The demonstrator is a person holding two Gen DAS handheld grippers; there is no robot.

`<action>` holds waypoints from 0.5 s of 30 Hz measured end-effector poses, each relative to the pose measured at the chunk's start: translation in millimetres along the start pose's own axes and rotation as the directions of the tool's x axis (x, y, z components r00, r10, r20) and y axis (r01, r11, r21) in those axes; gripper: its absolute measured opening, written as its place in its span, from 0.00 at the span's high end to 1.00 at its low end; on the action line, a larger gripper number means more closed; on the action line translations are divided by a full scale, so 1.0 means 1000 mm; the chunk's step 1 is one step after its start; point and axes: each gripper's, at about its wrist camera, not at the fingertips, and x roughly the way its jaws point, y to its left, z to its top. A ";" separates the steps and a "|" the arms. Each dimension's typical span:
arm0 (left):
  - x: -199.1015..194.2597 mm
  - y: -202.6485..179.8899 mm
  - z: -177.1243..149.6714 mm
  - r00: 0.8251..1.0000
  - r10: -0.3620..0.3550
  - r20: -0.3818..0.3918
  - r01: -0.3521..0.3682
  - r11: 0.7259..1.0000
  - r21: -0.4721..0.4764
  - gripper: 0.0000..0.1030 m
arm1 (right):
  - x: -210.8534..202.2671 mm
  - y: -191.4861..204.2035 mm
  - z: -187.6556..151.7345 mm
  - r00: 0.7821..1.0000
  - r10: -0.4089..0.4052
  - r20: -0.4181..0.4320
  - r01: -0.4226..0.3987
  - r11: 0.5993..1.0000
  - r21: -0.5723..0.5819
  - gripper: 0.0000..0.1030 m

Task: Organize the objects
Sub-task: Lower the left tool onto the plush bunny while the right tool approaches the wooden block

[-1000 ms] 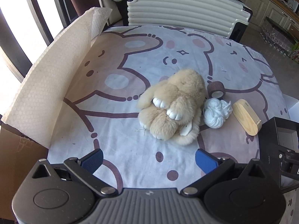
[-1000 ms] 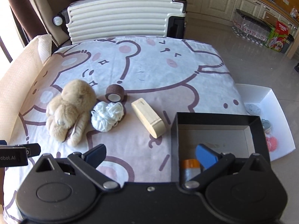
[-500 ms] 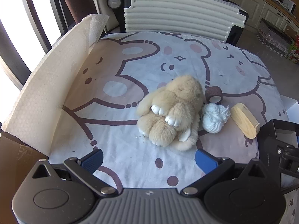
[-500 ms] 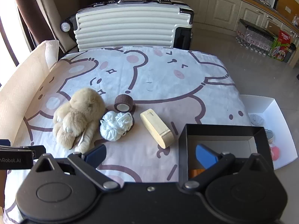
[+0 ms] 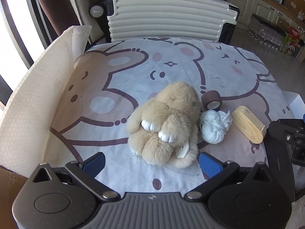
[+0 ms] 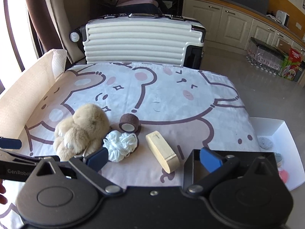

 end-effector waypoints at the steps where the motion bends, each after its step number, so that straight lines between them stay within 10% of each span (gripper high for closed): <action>1: 0.003 0.001 0.001 1.000 -0.008 0.001 0.008 1.000 0.001 0.00 | 0.003 -0.002 0.001 1.000 -0.002 0.003 0.002 1.000 0.003 0.00; 15: 0.038 -0.024 0.011 0.998 -0.013 0.055 0.000 0.973 0.231 0.00 | 0.056 0.020 0.000 1.000 -0.023 -0.008 0.020 0.963 -0.270 0.11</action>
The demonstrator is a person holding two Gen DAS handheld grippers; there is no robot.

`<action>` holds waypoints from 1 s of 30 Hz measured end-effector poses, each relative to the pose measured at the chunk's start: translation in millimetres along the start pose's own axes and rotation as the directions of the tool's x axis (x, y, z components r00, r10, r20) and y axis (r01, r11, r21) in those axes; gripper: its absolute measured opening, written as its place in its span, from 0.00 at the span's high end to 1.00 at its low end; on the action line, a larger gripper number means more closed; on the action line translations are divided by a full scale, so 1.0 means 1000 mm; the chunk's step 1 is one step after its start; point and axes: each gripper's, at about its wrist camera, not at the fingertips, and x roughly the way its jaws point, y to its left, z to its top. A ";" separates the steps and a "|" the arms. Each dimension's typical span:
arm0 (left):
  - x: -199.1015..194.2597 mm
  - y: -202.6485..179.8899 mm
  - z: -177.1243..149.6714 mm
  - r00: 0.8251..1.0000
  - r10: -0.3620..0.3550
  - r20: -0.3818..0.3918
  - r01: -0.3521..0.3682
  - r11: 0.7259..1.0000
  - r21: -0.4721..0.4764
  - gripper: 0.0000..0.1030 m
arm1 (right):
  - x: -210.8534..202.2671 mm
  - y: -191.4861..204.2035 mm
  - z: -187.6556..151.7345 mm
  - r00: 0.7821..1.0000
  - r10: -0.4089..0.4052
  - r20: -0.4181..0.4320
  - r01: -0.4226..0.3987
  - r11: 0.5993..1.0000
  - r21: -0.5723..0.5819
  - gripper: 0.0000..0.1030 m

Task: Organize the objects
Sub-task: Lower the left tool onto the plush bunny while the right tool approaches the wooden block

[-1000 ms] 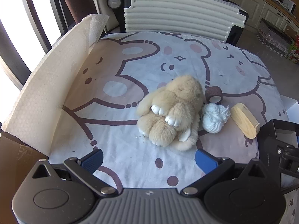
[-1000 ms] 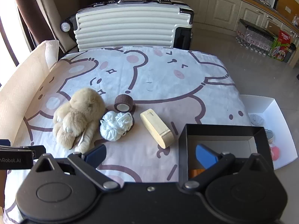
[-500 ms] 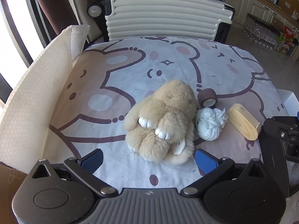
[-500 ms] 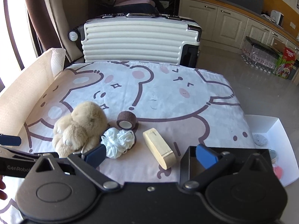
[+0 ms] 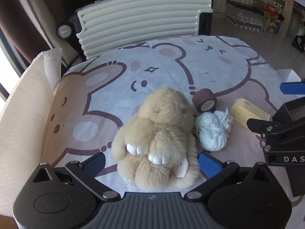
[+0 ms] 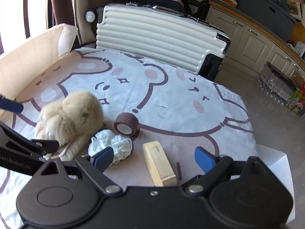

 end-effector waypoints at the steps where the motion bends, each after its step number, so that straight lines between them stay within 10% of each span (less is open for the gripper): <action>1: 0.003 -0.003 0.000 1.000 0.002 -0.002 -0.002 1.000 0.025 0.00 | 0.004 0.002 -0.001 1.000 -0.001 -0.010 0.001 1.000 -0.017 0.12; 30: 0.071 0.011 0.014 0.989 -0.120 -0.091 0.112 0.989 -0.092 0.07 | 0.071 -0.002 -0.010 0.986 0.027 -0.162 -0.046 0.993 -0.111 0.54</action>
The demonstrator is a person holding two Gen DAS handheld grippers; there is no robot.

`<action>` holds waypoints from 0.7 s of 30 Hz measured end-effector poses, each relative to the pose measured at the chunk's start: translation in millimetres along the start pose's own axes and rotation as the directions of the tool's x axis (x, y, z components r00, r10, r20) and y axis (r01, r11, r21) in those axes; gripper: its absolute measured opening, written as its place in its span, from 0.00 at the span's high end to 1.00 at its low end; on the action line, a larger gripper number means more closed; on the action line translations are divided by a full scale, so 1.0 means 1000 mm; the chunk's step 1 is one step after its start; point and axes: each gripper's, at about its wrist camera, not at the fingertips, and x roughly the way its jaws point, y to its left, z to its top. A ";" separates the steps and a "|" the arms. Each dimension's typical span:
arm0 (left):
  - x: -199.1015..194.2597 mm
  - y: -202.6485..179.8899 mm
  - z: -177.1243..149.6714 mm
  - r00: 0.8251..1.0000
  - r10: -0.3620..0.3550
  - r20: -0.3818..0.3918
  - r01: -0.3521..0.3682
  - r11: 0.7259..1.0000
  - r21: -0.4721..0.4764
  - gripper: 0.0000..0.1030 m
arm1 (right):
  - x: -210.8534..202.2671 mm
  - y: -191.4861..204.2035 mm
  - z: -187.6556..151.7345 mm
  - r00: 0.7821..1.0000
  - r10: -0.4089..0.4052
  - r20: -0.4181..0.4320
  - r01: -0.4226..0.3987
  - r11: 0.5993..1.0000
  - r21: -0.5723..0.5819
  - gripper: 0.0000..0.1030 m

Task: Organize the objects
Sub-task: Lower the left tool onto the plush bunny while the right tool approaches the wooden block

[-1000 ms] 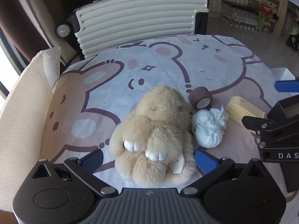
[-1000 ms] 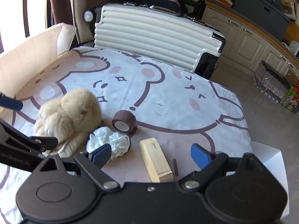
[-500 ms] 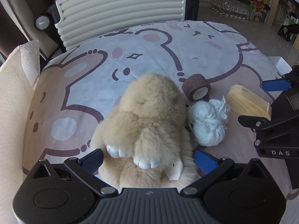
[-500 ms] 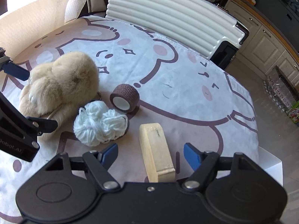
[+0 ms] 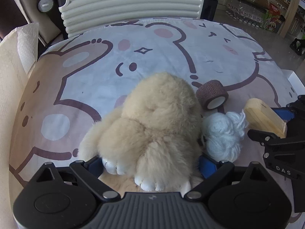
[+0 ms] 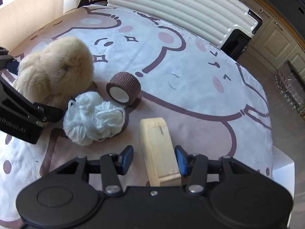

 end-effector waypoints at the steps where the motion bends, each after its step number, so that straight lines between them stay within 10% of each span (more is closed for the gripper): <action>1: 0.002 0.001 0.000 1.000 -0.003 -0.006 0.003 1.000 -0.003 0.09 | 0.002 0.000 0.000 1.000 -0.003 -0.003 0.003 1.000 -0.001 0.56; 11: 0.002 0.012 0.000 0.998 -0.010 -0.055 0.006 0.997 -0.071 0.48 | 0.003 0.004 0.002 0.999 -0.044 -0.030 0.043 0.999 -0.010 0.77; 21: -0.013 0.011 -0.010 0.995 -0.037 -0.091 0.026 0.992 -0.120 0.62 | -0.014 0.003 -0.002 0.996 0.062 -0.057 -0.056 0.994 0.099 0.77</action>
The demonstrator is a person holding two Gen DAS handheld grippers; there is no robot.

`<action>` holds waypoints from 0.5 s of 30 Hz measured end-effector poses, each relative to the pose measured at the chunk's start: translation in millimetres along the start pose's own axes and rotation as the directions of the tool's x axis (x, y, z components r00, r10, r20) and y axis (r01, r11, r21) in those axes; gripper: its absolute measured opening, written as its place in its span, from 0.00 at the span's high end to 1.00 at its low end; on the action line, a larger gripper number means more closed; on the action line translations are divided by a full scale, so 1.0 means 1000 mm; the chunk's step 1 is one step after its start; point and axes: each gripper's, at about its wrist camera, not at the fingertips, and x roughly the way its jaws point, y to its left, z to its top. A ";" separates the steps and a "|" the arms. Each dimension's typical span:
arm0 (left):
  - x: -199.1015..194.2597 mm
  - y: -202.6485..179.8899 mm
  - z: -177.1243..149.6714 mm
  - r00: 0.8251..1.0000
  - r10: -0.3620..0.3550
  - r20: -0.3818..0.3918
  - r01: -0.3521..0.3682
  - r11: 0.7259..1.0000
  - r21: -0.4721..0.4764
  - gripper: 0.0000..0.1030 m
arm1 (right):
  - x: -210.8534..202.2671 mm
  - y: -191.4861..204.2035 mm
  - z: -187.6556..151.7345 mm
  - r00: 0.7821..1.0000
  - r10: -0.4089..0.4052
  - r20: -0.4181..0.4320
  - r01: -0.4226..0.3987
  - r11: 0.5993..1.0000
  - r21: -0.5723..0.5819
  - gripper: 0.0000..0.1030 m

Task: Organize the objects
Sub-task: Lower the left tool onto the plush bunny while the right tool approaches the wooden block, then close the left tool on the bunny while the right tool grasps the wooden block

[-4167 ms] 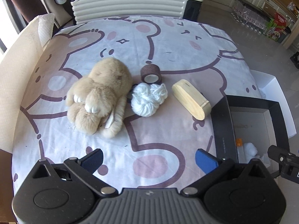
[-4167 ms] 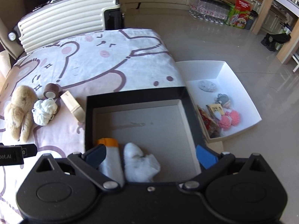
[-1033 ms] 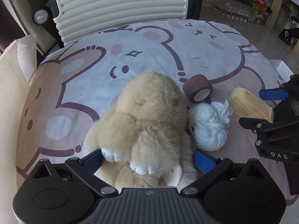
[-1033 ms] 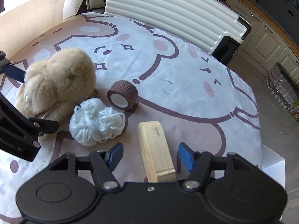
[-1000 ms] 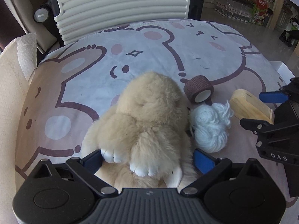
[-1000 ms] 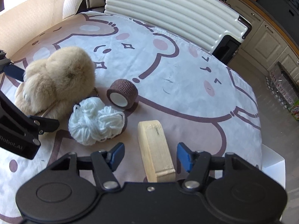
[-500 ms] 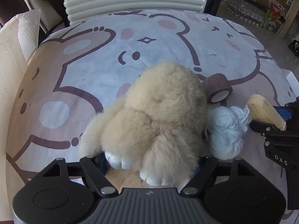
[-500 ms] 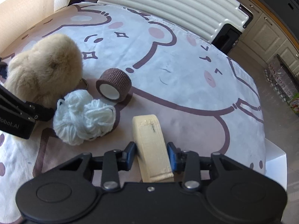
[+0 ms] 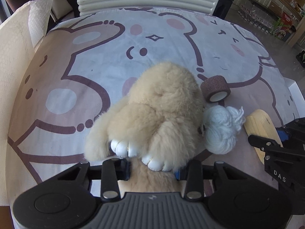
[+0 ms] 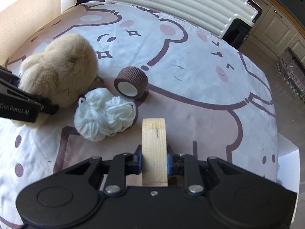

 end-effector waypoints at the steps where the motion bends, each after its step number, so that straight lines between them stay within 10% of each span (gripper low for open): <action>1: -0.002 0.000 -0.002 1.000 -0.001 -0.007 0.001 1.000 -0.002 0.63 | -0.003 -0.001 -0.001 1.000 0.012 -0.003 -0.012 1.000 0.019 0.77; 15: -0.026 0.001 -0.036 0.991 -0.001 -0.133 0.008 0.999 0.052 0.69 | -0.029 0.011 -0.017 0.991 0.125 -0.045 -0.121 0.989 0.087 0.77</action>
